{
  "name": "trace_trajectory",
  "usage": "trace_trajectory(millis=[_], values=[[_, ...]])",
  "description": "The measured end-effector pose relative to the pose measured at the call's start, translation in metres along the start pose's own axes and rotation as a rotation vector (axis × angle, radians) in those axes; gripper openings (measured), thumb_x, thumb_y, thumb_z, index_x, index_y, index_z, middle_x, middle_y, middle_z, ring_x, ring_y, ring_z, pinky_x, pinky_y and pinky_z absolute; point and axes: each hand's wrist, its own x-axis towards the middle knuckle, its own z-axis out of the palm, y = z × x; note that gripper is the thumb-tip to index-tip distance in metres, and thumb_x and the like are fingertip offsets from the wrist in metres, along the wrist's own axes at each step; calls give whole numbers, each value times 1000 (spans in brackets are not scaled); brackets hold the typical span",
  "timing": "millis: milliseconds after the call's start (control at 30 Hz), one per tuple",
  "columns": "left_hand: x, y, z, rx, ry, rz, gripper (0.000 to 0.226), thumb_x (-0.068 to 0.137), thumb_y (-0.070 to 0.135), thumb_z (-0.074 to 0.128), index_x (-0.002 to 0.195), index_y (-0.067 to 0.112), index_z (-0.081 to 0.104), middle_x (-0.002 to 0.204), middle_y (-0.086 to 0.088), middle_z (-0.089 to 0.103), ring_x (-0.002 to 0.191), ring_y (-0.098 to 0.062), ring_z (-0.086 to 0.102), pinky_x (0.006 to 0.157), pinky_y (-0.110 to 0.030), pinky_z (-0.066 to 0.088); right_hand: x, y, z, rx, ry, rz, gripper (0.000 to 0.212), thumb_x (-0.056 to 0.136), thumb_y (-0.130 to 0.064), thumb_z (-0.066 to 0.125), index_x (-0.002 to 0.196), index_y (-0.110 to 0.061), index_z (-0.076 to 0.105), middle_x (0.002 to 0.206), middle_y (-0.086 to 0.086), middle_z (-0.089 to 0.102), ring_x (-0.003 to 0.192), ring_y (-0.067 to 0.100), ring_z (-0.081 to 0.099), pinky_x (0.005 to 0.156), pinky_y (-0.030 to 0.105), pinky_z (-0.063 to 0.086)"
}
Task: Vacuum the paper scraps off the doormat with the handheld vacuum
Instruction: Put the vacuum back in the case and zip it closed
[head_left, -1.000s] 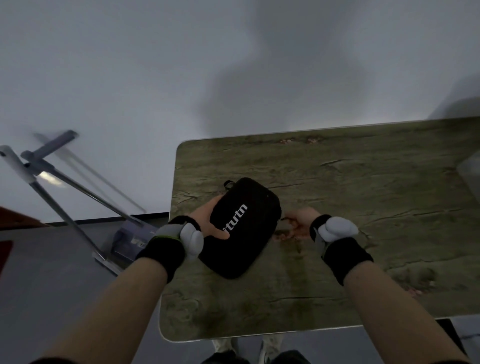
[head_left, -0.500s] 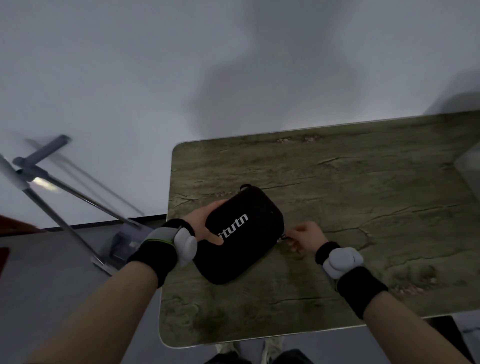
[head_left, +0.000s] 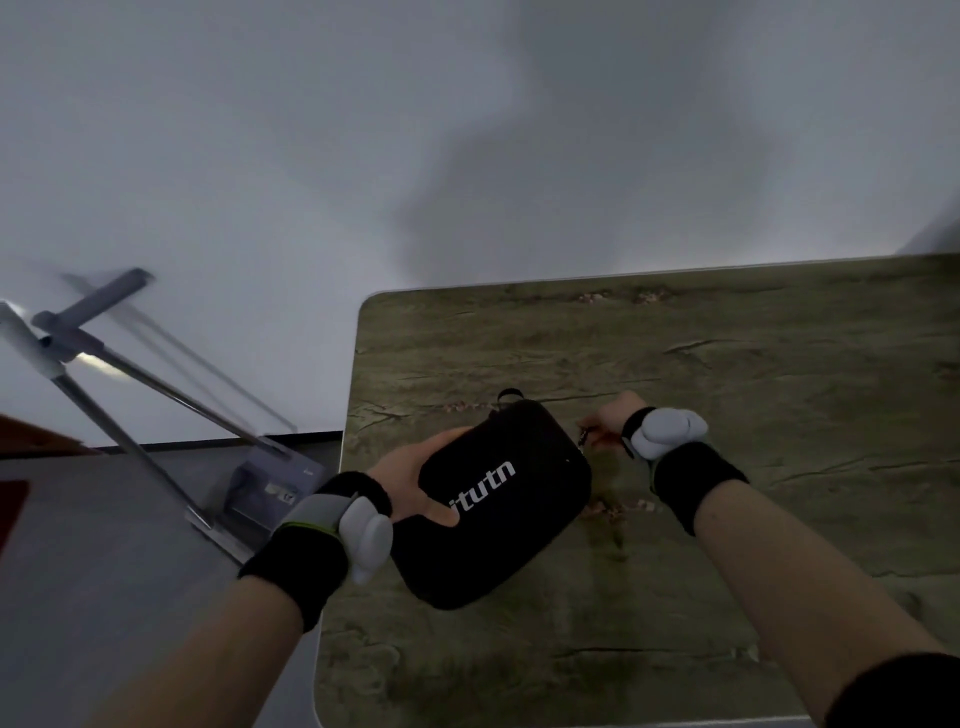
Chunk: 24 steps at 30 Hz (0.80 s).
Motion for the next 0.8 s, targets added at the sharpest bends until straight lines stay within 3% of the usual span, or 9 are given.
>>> trace_trajectory(millis=[67, 133, 200, 267, 367, 467, 567, 667, 800], values=[[3, -6, 0, -14, 3, 1, 97, 56, 29, 85, 116, 76, 25, 114, 46, 44, 115, 8, 43, 94, -15, 36, 3, -21, 1, -73, -39, -5, 26, 90, -4, 61, 65, 0, 57, 35, 6, 55, 25, 13, 50, 32, 19, 40], [5, -9, 2, -40, 11, -19, 98, 64, 11, 84, 125, 61, 26, 118, 39, 44, 118, 3, 42, 98, -22, 34, 9, -46, 5, -113, -54, -54, 23, 87, -6, 65, 65, -5, 56, 33, 0, 53, 26, 8, 49, 31, 15, 36], [7, -8, 1, -75, 7, -28, 95, 67, 5, 82, 133, 48, 29, 122, 27, 47, 121, -3, 42, 101, -27, 34, 19, -69, 13, -93, -68, -113, 24, 84, -2, 66, 63, -5, 55, 34, -1, 54, 42, 14, 58, 49, 17, 46], [7, -6, 1, -93, 8, -30, 97, 67, 3, 81, 140, 40, 30, 129, 19, 49, 125, -7, 43, 103, -31, 35, 26, -85, 30, -79, -92, -143, 27, 82, 3, 67, 59, -3, 55, 39, 7, 55, 64, 24, 57, 68, 30, 46], [7, -12, 5, -107, 34, -30, 100, 63, 6, 84, 142, 37, 32, 137, 13, 50, 130, -10, 43, 110, -40, 34, 25, -96, 63, -47, -221, -174, 16, 85, 4, 65, 71, 2, 59, 51, 13, 60, 54, 25, 60, 64, 35, 51], [8, -17, 9, -103, 69, -36, 100, 58, 12, 87, 138, 45, 36, 133, 18, 53, 128, -8, 46, 109, -42, 36, 25, -81, 71, -27, -288, -265, 19, 88, -1, 62, 70, -2, 56, 42, 3, 60, 36, 10, 56, 48, 23, 52], [5, -18, 13, -88, 123, -55, 100, 55, 19, 86, 135, 52, 36, 132, 21, 53, 127, -8, 47, 107, -45, 38, 32, -59, 58, 121, -353, -325, 8, 89, 0, 59, 82, -2, 56, 59, 3, 68, 50, 9, 64, 67, 24, 58], [3, -14, 14, -87, 129, -76, 100, 53, 24, 85, 133, 57, 35, 132, 22, 53, 127, -9, 47, 106, -47, 38, 28, -54, 54, 208, -352, -357, 19, 90, 15, 46, 84, -3, 45, 56, 3, 68, 51, 11, 65, 58, 19, 55], [0, -7, 14, -68, 114, -81, 99, 50, 40, 81, 134, 58, 31, 136, 23, 49, 130, -8, 43, 107, -43, 36, 21, -53, 63, 114, -107, -336, 13, 84, 6, 60, 96, 2, 55, 78, 9, 63, 74, 22, 61, 67, 31, 54]])
